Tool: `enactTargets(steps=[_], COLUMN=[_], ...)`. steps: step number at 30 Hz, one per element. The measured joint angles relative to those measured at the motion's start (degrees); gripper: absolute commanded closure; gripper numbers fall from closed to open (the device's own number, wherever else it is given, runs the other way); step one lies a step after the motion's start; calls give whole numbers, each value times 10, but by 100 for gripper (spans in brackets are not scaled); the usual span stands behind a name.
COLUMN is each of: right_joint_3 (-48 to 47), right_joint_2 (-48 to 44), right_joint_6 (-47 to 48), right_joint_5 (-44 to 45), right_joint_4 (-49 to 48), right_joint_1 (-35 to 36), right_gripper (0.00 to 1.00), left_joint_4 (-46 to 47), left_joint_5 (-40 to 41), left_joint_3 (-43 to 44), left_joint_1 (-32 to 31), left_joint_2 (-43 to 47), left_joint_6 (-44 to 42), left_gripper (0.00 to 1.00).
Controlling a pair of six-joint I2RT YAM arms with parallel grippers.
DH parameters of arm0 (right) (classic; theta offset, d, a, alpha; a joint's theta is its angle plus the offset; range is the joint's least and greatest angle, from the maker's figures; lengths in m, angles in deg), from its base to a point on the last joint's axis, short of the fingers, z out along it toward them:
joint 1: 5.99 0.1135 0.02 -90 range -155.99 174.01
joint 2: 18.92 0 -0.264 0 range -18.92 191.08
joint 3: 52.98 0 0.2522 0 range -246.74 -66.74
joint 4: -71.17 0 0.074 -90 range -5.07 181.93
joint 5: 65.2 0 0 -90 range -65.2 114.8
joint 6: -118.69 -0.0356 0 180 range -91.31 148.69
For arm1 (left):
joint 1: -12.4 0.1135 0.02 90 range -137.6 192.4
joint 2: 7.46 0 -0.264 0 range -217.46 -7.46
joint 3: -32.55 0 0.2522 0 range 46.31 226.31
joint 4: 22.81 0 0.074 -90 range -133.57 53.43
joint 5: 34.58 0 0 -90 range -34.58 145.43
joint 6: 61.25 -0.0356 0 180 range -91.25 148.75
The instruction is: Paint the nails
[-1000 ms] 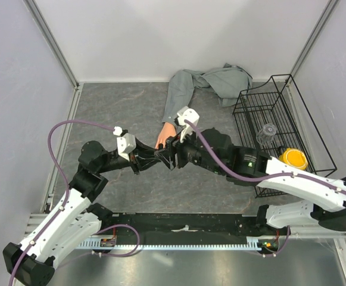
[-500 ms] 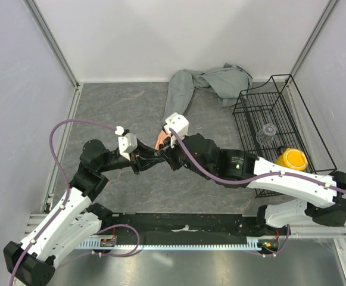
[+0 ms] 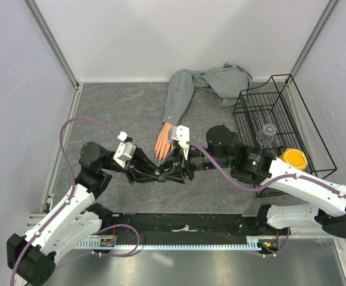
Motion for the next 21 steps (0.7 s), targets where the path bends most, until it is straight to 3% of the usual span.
enactTargets(steps=[1, 2, 8, 14, 17, 21], right_joint_3=[2, 4, -5, -45, -68, -104], right_joint_2=[-1, -3, -37, -40, -26, 19], right_joint_6=[-4, -9, -46, -118, -144, -162], right_joint_5=[1, 6, 124, 282, 358, 430], right_joint_4=[-1, -1, 44, 68, 80, 93], right_joint_1=[1, 3, 7, 18, 35, 58], right_gripper=[28, 24, 16, 27, 41, 43], left_joint_4=[-5, -13, -99, -177, -202, -213], left_joint_5=[8, 17, 101, 215, 261, 288], left_joint_3=[1, 2, 20, 31, 33, 33], left_joint_1=[0, -1, -1, -1, -1, -1], left_joint_2=[1, 2, 6, 23, 29, 31], left_joint_6=[-11, -21, -91, -145, -161, -170], left_gripper=[98, 98, 98, 98, 98, 98])
